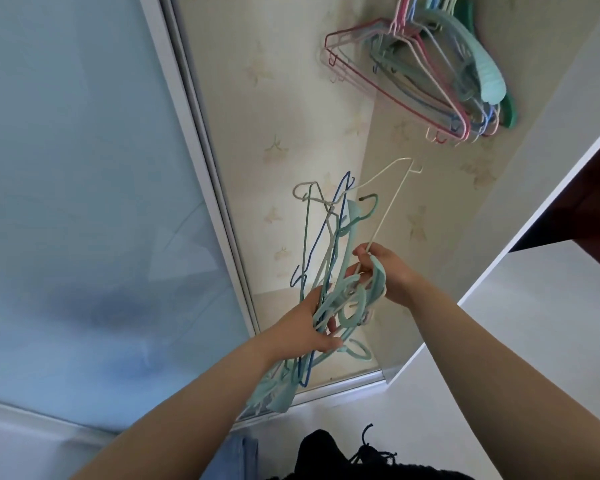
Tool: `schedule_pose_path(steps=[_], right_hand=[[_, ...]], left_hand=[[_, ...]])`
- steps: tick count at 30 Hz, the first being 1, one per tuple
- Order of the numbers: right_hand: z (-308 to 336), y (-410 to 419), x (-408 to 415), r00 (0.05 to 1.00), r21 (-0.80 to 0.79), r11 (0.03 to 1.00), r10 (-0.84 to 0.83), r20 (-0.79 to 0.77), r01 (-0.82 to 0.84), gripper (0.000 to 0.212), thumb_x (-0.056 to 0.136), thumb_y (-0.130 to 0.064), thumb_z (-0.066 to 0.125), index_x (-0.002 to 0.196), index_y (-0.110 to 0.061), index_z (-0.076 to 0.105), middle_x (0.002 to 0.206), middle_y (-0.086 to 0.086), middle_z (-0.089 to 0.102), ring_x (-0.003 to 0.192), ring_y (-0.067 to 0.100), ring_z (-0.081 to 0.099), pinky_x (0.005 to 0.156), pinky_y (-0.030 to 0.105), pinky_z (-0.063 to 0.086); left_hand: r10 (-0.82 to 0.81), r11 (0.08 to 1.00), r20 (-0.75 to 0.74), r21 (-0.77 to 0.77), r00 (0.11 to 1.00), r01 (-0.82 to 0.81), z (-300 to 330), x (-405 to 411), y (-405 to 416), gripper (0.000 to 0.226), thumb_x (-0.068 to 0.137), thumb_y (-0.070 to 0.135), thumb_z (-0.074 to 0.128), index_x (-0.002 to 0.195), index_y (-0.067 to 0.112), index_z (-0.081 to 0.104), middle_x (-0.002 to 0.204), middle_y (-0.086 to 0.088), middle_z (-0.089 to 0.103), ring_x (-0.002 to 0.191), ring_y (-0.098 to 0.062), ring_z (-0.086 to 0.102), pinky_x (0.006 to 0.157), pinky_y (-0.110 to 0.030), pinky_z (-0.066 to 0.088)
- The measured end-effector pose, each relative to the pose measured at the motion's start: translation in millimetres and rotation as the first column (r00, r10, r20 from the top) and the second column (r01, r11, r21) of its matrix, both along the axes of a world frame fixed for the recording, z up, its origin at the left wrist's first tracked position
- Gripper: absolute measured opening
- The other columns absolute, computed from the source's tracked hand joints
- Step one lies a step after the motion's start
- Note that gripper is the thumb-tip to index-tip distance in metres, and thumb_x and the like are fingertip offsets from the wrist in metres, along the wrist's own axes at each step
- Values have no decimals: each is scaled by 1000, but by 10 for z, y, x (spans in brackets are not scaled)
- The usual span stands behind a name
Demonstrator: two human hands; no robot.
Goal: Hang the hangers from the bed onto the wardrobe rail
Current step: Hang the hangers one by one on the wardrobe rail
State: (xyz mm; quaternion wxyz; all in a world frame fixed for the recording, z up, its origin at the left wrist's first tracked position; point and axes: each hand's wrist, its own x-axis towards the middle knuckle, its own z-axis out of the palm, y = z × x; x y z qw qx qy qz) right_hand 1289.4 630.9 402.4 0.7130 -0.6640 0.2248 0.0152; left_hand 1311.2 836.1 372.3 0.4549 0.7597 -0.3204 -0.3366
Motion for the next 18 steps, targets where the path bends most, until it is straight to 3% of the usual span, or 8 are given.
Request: schedule_pose_path(steps=[3, 5, 8, 13, 16, 18], right_hand=[[-70, -61, -101, 995, -18, 997, 74, -69, -75, 21, 99, -22, 48, 110, -4, 49, 91, 17, 62, 78, 24, 61, 78, 36, 50], [-90, -82, -188, 982, -1, 987, 160, -96, -161, 22, 97, -20, 53, 112, -4, 53, 94, 15, 63, 82, 23, 62, 77, 33, 52], [-125, -90, -310, 973, 3, 979, 202, -107, -203, 21, 92, -14, 62, 108, -2, 60, 87, 11, 67, 71, 19, 63, 66, 26, 54], [-234, -116, -429, 998, 127, 990, -57, -18, 59, 9, 94, -7, 55, 92, -1, 62, 73, 10, 69, 59, 23, 62, 60, 29, 54], [-242, -105, -544, 981, 265, 947, -192, 21, 179, 9, 96, -1, 48, 92, 0, 56, 64, 11, 69, 49, 23, 64, 52, 30, 57], [-260, -105, -647, 976, 269, 943, -213, 32, 197, 9, 98, -4, 46, 96, -1, 54, 66, 10, 69, 47, 24, 64, 51, 32, 56]], left_hand=[[6, 1000, -54, -18, 998, -7, -85, -130, -6, 108, 75, 20, 78, 142, 58, 2, 92, 1, 62, 74, -12, 59, 66, -22, 52], [-23, 1000, 1, 9, 1000, 23, -139, -210, -15, 106, 76, 25, 77, 141, 63, 2, 95, 8, 62, 75, -12, 60, 72, -29, 55], [-60, 997, 113, 47, 992, 55, -175, -311, -20, 93, 79, 31, 72, 131, 72, 8, 108, 11, 63, 90, -11, 64, 88, -34, 54], [-62, 995, 238, 89, 969, 42, -188, -397, -91, 84, 82, 32, 70, 140, 54, 13, 117, 13, 57, 94, -10, 60, 87, -29, 50], [-11, 996, 242, 89, 970, -11, -210, -528, -149, 78, 81, 32, 72, 133, 49, 16, 108, 9, 58, 79, -15, 62, 78, -30, 52], [29, 997, 210, 70, 977, -44, -240, -649, -178, 73, 80, 28, 72, 126, 47, 19, 96, 9, 56, 68, -14, 61, 73, -33, 53]])
